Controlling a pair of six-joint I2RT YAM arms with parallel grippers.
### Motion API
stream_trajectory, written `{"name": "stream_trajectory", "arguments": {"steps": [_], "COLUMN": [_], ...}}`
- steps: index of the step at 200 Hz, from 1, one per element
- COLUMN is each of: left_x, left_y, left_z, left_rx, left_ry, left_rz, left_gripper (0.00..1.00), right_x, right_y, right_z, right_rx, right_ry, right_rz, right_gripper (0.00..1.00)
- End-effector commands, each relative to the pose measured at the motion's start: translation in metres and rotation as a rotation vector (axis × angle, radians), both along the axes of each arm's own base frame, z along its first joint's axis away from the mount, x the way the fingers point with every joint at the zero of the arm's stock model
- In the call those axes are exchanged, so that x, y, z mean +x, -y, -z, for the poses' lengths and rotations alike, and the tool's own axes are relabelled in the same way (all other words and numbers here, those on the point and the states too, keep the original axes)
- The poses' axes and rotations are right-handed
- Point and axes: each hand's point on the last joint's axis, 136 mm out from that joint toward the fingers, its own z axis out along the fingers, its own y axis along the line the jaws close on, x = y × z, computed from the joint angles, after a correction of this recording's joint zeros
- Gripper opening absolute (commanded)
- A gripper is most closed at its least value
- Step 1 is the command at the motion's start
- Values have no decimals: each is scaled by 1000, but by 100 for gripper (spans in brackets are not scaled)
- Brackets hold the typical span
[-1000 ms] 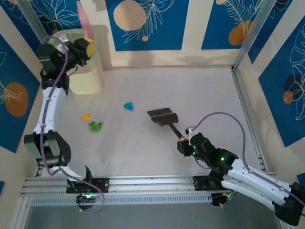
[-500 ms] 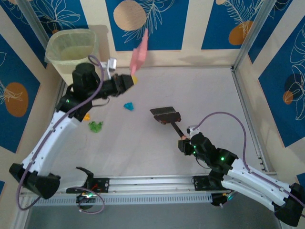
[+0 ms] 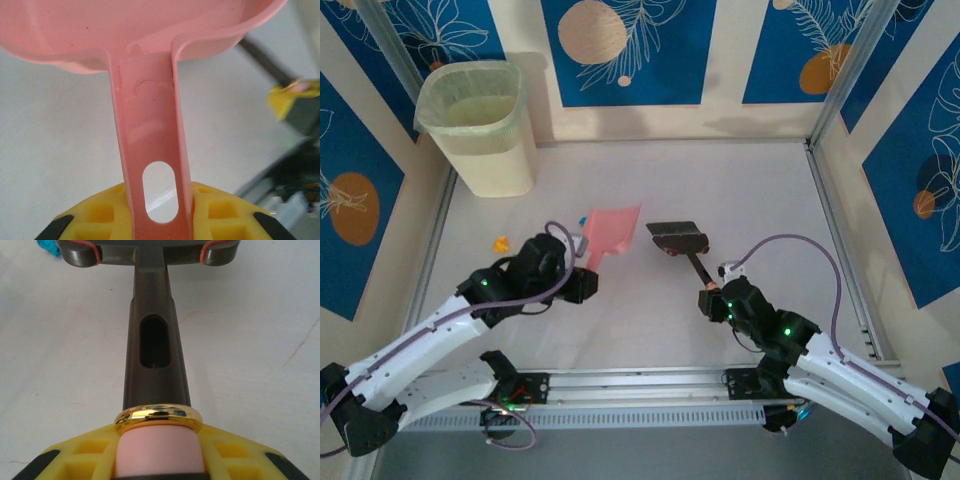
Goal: Sweep away the paper scraps from the table
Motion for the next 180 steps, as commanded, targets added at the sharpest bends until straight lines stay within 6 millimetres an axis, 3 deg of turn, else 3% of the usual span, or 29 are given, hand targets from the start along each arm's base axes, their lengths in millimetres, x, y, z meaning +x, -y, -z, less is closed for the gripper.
{"name": "stream_trajectory", "arguments": {"steps": [1, 34, 97, 128, 180], "left_x": [7, 8, -1, -2, 0], "left_y": [-16, -25, -21, -31, -49], "left_z": [29, 70, 112, 122, 136], "left_rx": [124, 248, 304, 386, 508], "left_ry": [59, 54, 20, 13, -24], "left_rz": [-33, -12, 76, 59, 8], "left_gripper": [0, 0, 0, 0, 0], "right_x": [8, 8, 20, 38, 86], "right_y": [11, 20, 32, 11, -59], "right_z": [-10, -17, -60, -80, -96], "right_rx": [16, 11, -44, -99, -195], "right_ry": [25, 6, -50, -157, -282], "right_rz": [88, 134, 222, 177, 36], "right_gripper": [0, 0, 0, 0, 0]}}
